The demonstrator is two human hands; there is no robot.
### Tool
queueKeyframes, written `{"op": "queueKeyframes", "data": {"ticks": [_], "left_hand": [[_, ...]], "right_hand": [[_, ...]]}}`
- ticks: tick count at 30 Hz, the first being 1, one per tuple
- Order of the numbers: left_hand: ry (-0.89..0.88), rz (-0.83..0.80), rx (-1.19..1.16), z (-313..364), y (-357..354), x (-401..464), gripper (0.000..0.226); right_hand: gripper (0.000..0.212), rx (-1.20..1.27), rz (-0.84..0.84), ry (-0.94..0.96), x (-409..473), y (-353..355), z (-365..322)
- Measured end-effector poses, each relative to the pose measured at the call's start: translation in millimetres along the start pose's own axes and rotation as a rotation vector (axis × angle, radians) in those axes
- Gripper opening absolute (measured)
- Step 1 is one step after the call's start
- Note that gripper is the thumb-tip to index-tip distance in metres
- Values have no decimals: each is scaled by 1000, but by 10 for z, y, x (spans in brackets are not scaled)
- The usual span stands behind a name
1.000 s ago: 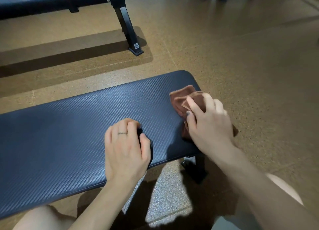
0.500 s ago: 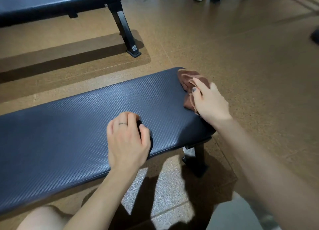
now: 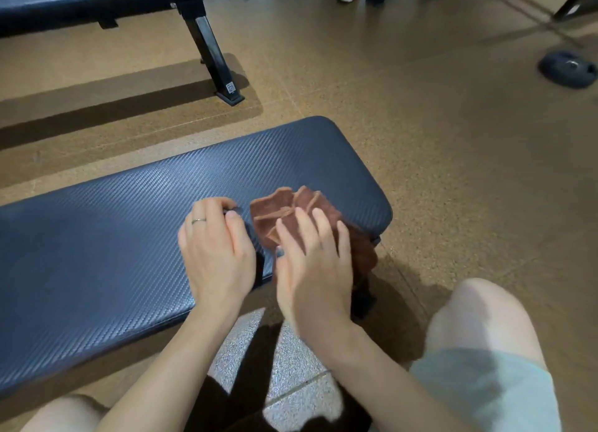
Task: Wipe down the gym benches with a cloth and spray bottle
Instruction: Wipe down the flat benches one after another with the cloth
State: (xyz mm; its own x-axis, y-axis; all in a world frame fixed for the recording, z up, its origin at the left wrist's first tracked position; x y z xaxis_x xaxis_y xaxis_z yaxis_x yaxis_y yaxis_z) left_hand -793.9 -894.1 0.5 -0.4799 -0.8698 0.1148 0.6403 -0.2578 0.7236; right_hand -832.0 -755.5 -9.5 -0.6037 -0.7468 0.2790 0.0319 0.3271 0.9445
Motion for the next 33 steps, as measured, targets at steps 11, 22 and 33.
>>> {"op": "queueKeyframes", "data": {"ticks": [11, 22, 33], "left_hand": [[124, -5, -54, -69, 34, 36, 28], [118, -7, -46, -22, 1, 29, 26], [-26, 234, -465, -65, 353, -4, 30]], "right_hand": [[27, -189, 177, 60, 47, 170, 836], [35, -203, 8, -48, 1338, -33, 1061], [36, 49, -120, 765, 1107, -220, -340]]}}
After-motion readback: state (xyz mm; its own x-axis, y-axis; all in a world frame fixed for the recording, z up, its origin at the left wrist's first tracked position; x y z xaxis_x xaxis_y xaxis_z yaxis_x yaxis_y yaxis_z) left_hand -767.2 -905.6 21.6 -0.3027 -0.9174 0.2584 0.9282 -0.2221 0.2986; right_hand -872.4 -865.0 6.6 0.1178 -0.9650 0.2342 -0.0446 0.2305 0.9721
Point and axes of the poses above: each hand's wrist, its own x-axis towards the middle knuckle, its own y-axis out of the back of the hand, z = x × y, the point moved 3 cm from there along x, towards the middle knuckle, and after that the axes turned 15 degrees about y, right-handed, at the moved point
